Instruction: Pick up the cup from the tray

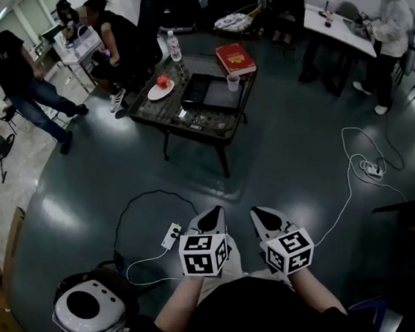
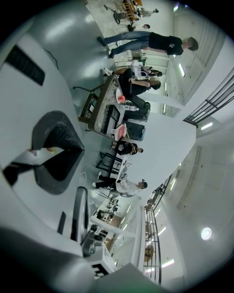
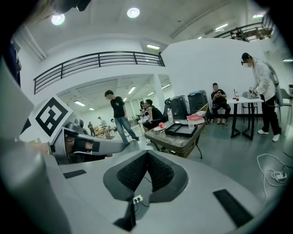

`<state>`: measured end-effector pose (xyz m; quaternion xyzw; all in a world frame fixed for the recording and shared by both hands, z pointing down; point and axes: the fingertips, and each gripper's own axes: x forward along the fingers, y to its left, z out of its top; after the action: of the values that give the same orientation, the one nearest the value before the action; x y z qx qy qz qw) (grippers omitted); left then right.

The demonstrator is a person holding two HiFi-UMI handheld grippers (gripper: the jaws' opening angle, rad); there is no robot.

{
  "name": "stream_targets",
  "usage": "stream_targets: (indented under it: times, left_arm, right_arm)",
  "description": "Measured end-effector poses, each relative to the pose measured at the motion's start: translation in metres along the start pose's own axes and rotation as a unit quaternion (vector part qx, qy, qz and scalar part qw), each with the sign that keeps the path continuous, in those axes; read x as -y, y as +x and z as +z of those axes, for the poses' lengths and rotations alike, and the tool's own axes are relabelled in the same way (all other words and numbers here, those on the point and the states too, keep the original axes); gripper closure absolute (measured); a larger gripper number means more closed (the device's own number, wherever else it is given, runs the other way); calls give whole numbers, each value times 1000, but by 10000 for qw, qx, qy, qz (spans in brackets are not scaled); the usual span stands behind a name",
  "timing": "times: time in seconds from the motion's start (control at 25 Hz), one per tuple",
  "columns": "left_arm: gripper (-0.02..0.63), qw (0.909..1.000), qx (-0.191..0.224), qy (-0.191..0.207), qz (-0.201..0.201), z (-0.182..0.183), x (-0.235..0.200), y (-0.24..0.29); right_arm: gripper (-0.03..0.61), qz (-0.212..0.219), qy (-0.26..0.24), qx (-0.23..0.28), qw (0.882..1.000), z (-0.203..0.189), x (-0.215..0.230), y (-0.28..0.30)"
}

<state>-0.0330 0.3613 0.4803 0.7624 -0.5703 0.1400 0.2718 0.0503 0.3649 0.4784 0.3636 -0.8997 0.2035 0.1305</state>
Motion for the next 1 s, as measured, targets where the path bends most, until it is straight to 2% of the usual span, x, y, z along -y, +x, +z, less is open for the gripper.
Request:
stream_targets:
  times: [0.6, 1.0]
  left_arm:
    - [604, 9999, -125, 28, -5, 59, -41, 72]
    - [604, 9997, -191, 125, -114, 106, -81, 118]
  right_arm:
    - [568, -156, 53, -129, 9998, 50, 49, 72]
    - [569, -186, 51, -101, 9998, 93, 73, 140]
